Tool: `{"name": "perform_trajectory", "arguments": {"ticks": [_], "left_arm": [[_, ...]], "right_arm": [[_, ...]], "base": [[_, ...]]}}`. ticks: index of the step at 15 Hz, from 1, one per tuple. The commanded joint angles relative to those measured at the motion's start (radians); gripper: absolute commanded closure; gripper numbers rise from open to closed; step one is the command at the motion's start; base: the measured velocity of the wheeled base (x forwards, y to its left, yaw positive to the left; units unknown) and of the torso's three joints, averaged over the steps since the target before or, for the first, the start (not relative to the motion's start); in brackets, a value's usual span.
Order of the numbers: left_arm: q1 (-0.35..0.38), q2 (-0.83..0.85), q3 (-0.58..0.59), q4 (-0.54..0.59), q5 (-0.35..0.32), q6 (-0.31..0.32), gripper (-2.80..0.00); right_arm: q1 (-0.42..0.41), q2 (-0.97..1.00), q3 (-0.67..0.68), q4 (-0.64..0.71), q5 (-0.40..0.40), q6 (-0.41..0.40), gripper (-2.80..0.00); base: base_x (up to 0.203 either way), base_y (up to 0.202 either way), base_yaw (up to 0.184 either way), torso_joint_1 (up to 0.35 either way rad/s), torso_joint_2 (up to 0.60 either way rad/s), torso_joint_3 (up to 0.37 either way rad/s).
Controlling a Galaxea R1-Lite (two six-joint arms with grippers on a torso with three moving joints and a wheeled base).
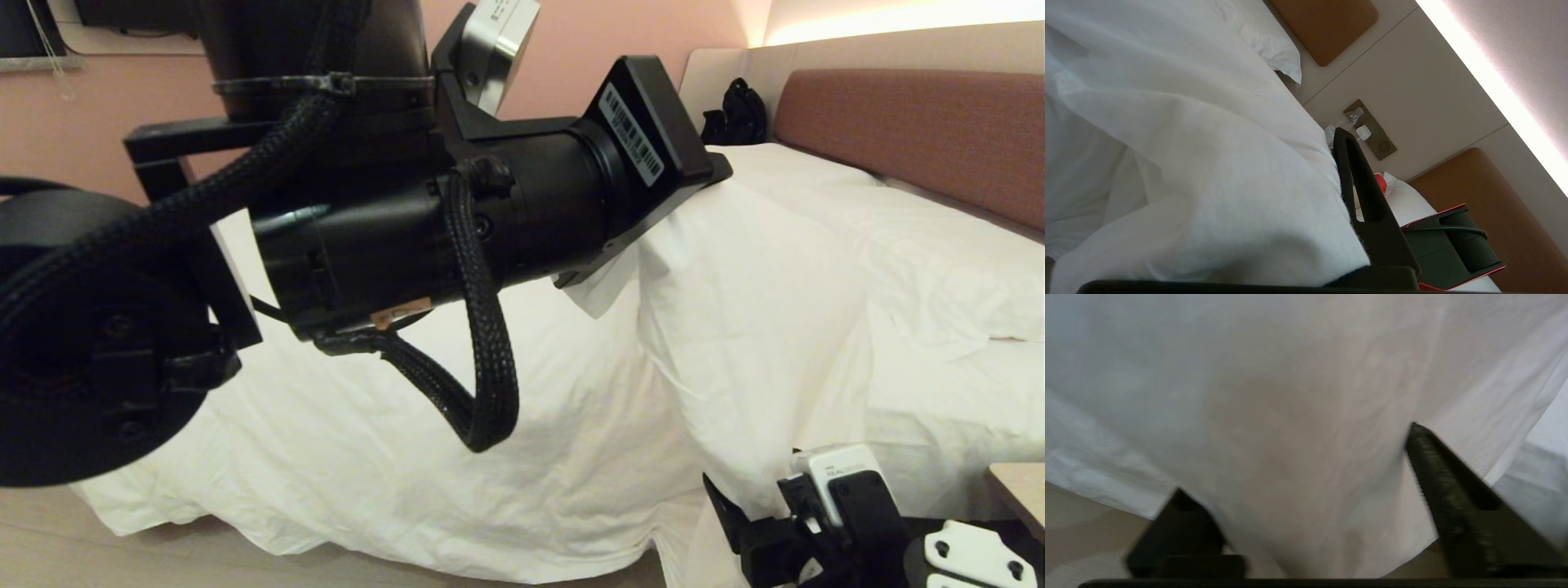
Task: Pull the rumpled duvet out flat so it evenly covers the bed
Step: Flatten the corners of the folded blanket
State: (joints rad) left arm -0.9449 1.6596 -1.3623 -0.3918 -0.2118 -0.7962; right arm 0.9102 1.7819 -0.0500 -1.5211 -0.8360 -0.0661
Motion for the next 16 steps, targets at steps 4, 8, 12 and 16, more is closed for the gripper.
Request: {"name": "perform_trajectory", "arguments": {"ticks": [4, 8, 12, 16], "left_arm": [[0.000, 0.000, 0.006, -0.002, -0.001, -0.005, 0.00], [0.000, 0.000, 0.013, -0.002, -0.001, -0.005, 0.00], [-0.005, 0.005, 0.042, -0.002, -0.001, -0.003, 0.00], [-0.006, 0.009, 0.073, -0.005, 0.000, 0.000, 0.00]], "right_arm": [[-0.001, -0.040, 0.041, -0.007, -0.014, -0.010, 0.00], [-0.001, -0.072, 0.050, -0.005, -0.023, -0.012, 0.00], [-0.001, -0.107, 0.050, -0.004, -0.032, -0.028, 0.00], [-0.001, -0.189, 0.050, 0.032, -0.076, -0.063, 0.00]], "base": [[0.000, 0.000, 0.000, 0.000, 0.00, 0.000], [0.000, 0.000, 0.000, 0.000, 0.00, 0.000], [0.000, 0.000, 0.000, 0.000, 0.00, 0.000], [0.000, 0.000, 0.000, 0.000, 0.00, 0.000]]}}
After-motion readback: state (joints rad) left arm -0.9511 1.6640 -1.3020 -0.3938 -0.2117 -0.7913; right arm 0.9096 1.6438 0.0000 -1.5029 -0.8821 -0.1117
